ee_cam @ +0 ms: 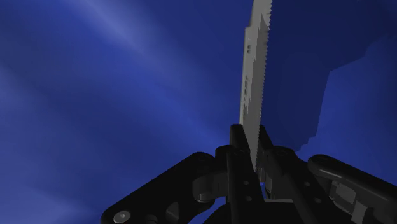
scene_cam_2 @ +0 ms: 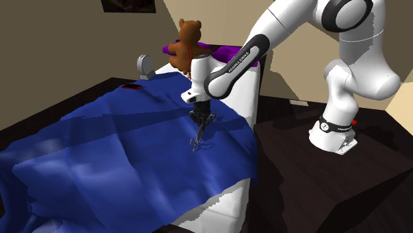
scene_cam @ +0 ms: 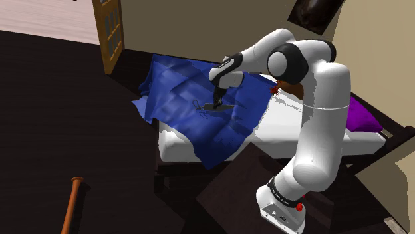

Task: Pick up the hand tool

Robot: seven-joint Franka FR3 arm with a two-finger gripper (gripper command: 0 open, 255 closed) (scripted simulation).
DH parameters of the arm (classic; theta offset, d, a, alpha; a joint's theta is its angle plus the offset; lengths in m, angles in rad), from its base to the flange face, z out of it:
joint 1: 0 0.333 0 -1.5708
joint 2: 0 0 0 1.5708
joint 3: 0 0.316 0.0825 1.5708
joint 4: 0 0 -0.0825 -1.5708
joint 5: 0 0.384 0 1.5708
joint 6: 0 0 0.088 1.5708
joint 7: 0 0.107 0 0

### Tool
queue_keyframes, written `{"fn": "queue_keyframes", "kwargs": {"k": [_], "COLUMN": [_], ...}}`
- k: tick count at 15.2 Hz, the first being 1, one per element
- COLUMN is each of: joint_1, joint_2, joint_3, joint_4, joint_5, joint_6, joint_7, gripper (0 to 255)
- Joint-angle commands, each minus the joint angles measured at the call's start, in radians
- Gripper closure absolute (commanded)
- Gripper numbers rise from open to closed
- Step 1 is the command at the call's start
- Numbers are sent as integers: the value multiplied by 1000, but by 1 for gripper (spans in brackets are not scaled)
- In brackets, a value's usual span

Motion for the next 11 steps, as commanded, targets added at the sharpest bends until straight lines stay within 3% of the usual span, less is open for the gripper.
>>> {"fn": "queue_keyframes", "kwargs": {"k": [1, 11], "joint_1": [0, 18], "joint_2": [0, -60], "joint_3": [0, -23], "joint_4": [0, 1], "joint_5": [0, -34], "joint_6": [0, -57], "joint_7": [0, 24], "gripper": [255, 255]}}
